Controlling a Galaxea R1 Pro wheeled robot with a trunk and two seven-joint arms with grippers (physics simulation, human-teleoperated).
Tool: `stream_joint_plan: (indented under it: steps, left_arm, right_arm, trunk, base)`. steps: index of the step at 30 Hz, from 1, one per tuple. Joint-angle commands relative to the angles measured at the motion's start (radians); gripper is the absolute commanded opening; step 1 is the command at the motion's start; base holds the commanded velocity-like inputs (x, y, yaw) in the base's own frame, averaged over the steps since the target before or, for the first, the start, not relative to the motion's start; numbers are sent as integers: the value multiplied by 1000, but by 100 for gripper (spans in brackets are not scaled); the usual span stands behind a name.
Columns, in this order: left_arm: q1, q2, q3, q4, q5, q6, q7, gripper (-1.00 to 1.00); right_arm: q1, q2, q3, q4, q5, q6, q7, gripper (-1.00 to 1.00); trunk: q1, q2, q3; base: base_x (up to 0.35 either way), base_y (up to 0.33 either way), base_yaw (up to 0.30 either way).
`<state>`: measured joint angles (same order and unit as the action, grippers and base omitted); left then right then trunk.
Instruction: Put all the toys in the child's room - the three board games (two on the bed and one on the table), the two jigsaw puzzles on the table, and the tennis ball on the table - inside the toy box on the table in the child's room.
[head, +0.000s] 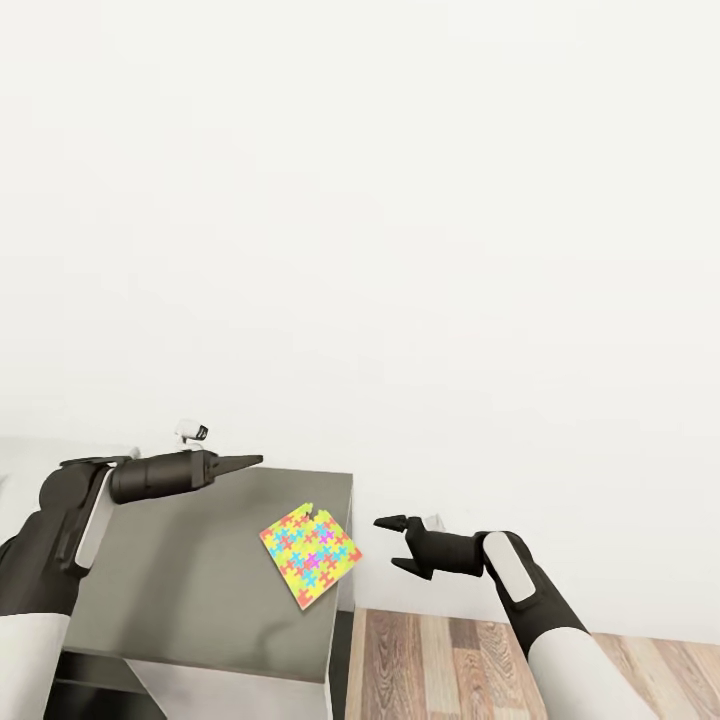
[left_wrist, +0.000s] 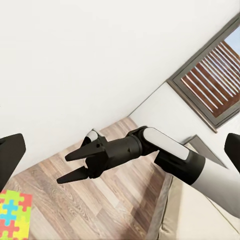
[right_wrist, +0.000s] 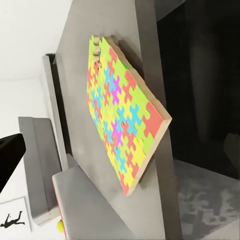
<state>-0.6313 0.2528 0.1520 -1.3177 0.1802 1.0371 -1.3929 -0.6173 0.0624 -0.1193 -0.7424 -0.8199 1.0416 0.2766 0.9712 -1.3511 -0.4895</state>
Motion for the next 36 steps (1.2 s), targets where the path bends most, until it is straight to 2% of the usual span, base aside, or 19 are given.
stream_joint_plan:
  steps: [1, 13, 25, 36]
  left_arm:
    - [-1, 0, 0, 0, 2, 10, -2, 100]
    - [-1, 0, 0, 0, 2, 10, -3, 100]
    - [-1, 0, 3, 0, 2, 10, -3, 100]
    - [-1, 0, 4, -3, 2, 10, -4, 100]
  right_arm:
    - [-1, 1, -7, -1, 9, 6, 10, 100]
    - [2, 3, -10, -14, 10, 0, 17, 100]
    - [2, 4, -11, -14, 10, 0, 16, 100]
    - [2, 3, -12, -13, 10, 0, 18, 100]
  trunk:
    - [4, -8, -4]
    - [50, -92, -42]
    - [50, -92, -42]
    - [50, -92, -42]
  base:
    - [0, 0, 0]
    - [0, 0, 0]
    - [1, 0, 0]
    - [94, 63, 0]
